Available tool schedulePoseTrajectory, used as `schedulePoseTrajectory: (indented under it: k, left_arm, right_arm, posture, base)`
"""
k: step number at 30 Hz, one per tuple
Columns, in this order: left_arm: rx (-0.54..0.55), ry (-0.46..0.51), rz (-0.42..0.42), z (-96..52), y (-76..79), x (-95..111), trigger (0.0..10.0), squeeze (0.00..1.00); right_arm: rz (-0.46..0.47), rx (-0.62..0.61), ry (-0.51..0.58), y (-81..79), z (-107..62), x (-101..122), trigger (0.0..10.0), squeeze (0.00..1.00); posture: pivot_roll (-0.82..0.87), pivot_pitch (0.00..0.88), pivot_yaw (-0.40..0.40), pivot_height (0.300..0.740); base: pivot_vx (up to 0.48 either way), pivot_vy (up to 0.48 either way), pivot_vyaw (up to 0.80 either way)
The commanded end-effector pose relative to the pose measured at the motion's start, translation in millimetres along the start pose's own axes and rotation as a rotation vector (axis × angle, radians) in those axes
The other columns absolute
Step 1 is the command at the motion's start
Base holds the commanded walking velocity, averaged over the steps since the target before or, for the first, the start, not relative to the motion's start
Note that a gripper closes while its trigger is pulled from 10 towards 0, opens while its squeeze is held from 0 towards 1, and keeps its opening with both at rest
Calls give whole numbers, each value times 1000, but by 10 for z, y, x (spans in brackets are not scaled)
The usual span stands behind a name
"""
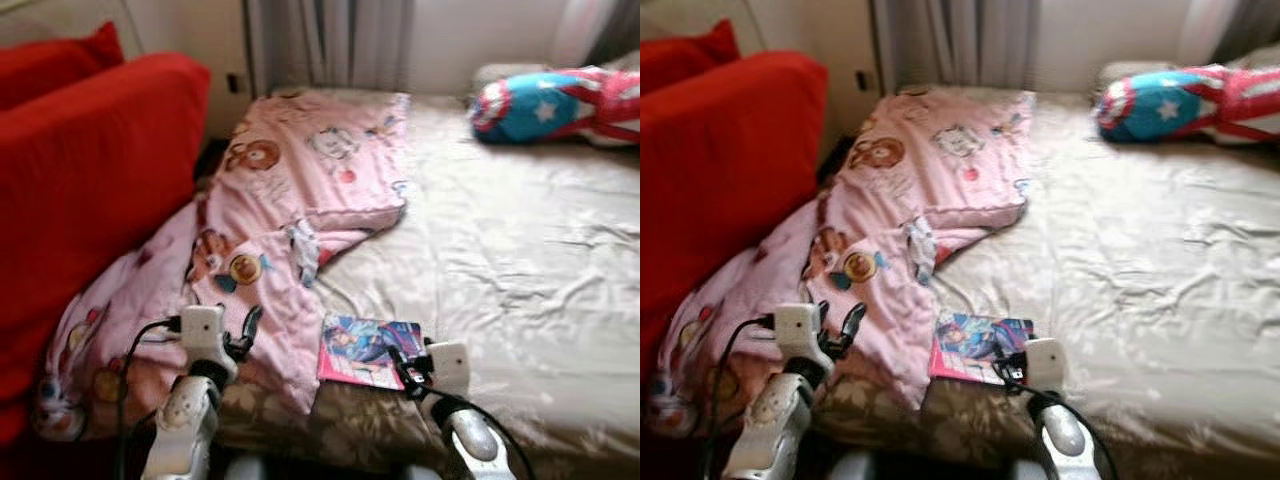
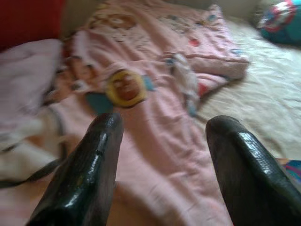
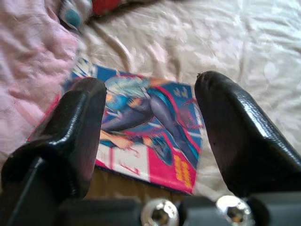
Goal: Clean up the room
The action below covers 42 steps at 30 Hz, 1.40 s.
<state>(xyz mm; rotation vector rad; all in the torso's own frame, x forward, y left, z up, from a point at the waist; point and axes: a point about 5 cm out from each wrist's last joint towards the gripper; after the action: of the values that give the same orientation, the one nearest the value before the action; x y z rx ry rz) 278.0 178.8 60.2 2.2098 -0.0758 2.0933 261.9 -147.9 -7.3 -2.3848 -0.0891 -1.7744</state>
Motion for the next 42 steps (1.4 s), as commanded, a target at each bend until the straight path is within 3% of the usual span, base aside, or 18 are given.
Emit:
schedulePoseTrajectory:
  k: [1, 11, 19, 24, 42]
  left_arm:
    - [-7, -1, 4, 6, -2, 9, 10000, 0]
    - [-59, 3, 55, 93, -19, 74, 10000, 0]
    - [-56, 10, 59, 157, -43, 117, 10000, 0]
    - [-53, 10, 49, 153, -15, 91, 10000, 0]
    - [-94, 7, 70, 208, 23, 126, 10000, 0]
  right_arm:
    - [4, -14, -24, 17, -2, -33, 10000, 0]
    - [52, -152, 25, 173, 101, 140, 10000, 0]
    - [30, -199, 70, 200, 139, 257, 10000, 0]
    - [52, -175, 95, 162, 107, 238, 10000, 0]
    - [83, -215, 3, 170, 198, 212, 10000, 0]
  posture:
    - [-16, 18, -34, 625]
    - [-5, 42, -26, 625]
    - [-15, 48, -22, 625]
    - [-11, 39, -21, 600]
    - [10, 81, 12, 600]
  base:
    - [0, 0, 0]
    - [0, 0, 0]
    - [0, 0, 0]
    - [0, 0, 0]
    - [0, 0, 0]
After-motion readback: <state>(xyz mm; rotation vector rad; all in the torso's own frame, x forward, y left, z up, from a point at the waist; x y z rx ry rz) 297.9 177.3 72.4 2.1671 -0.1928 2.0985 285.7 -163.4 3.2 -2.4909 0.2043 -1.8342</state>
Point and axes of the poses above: a point about 5 cm out from each wrist's last joint towards the gripper, its own z axis pointing out of the wrist towards the gripper, its own x axis along the axis of the wrist's last joint, y = z × x, and after that the axes turned 2 degrees about z, right-handed
